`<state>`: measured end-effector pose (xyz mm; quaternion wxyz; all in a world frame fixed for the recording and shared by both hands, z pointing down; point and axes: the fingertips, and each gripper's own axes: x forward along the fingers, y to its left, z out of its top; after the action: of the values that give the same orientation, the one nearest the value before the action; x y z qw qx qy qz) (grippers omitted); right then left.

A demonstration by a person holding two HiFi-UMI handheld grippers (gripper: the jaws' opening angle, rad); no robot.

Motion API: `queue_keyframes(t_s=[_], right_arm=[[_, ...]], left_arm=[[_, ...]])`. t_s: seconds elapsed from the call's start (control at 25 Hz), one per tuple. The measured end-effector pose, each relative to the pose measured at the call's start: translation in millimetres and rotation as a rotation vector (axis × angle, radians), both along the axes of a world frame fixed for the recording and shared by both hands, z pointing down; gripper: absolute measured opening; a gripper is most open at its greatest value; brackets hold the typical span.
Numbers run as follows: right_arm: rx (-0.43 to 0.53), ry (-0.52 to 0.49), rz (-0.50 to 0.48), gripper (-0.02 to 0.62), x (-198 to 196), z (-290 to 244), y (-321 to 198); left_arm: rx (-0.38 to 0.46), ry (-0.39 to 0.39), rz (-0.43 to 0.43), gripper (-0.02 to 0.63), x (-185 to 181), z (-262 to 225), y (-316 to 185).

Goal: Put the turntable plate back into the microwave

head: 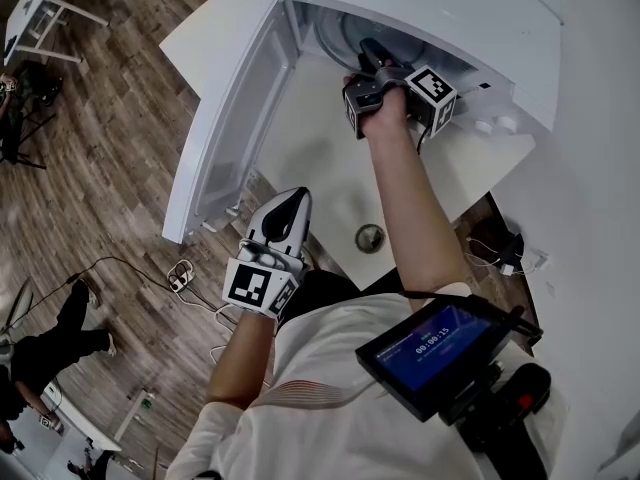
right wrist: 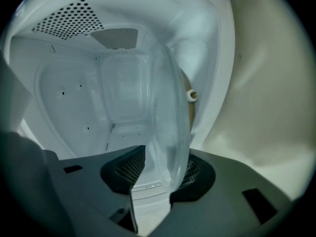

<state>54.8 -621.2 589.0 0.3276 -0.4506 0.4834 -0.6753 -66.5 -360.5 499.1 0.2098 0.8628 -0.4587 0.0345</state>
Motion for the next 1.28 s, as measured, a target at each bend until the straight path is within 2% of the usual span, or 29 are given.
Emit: queue_keyframes(t_s=[0.44,0.84,1.08,1.28], right_arm=[[-0.026,-0.041,-0.11,0.141,-10.9,10.7,12.4],[-0.036,-0.051,-0.124,0.143,-9.9,23.1,19.9],[-0.014,-0.033,-0.145,0.143,-8.2,23.3,29.8],[0.019,0.015,-0.208,0.143,-10.7,18.4,68.3]], left_arm=[[-0.011,0.004,0.004,0.009,1.8,2.7,2.2],[-0.013,0.006,-0.001,0.009,3.0,3.1,7.6],[-0.003,0.008,-0.006,0.009,1.6,-1.9,11.9],[0.017,0.01,0.002,0.009,0.4,-12.5,19.8]])
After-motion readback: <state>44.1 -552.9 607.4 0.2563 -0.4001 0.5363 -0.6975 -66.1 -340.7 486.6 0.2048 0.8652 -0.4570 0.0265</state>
